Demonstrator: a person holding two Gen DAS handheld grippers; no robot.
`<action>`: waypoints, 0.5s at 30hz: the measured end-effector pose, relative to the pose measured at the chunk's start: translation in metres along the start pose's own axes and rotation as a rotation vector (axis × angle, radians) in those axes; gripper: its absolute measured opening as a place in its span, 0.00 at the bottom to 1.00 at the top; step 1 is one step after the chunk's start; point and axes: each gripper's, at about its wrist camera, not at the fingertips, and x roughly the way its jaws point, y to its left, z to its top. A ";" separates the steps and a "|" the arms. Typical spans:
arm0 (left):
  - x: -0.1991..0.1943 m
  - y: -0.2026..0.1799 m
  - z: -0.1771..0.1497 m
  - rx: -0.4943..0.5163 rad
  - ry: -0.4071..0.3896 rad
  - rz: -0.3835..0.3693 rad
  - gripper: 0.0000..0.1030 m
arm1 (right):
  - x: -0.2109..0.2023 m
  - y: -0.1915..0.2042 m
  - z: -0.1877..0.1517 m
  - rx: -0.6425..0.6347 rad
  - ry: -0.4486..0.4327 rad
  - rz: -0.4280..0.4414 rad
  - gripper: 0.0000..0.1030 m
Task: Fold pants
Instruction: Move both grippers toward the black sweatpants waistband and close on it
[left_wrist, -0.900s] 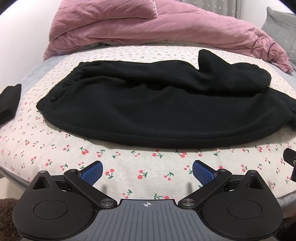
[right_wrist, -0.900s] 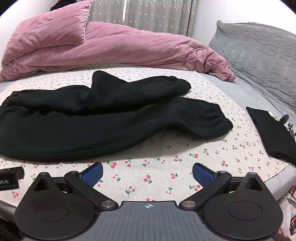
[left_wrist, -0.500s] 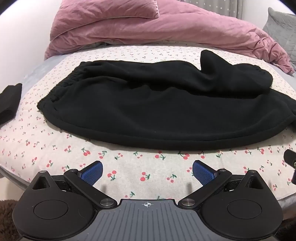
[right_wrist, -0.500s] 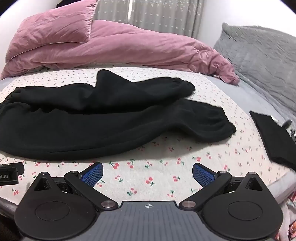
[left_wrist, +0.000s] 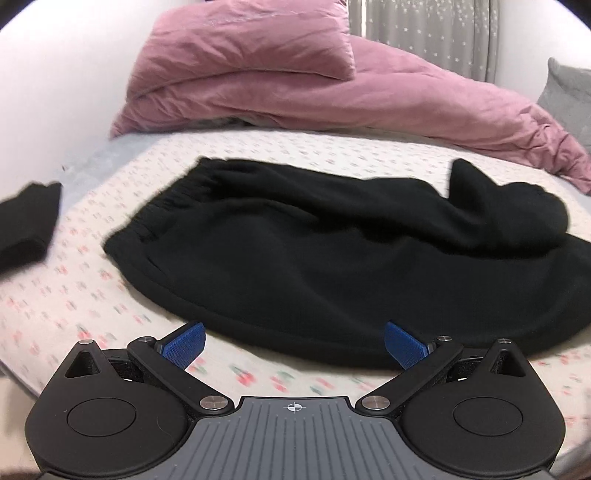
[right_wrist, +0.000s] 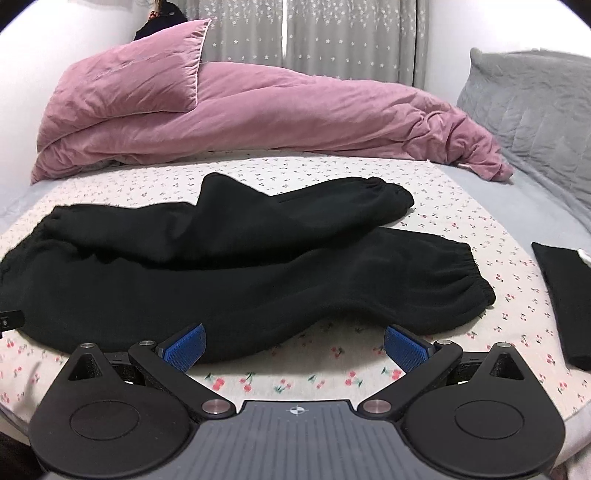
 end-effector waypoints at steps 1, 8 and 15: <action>0.002 0.006 0.004 0.011 -0.009 0.008 1.00 | 0.001 -0.006 0.001 0.013 0.001 0.018 1.00; 0.028 0.067 0.031 -0.030 0.069 -0.045 1.00 | 0.025 -0.070 0.013 0.145 0.059 -0.027 0.98; 0.071 0.125 0.031 -0.211 0.137 -0.091 0.98 | 0.051 -0.143 0.000 0.416 0.103 -0.043 0.81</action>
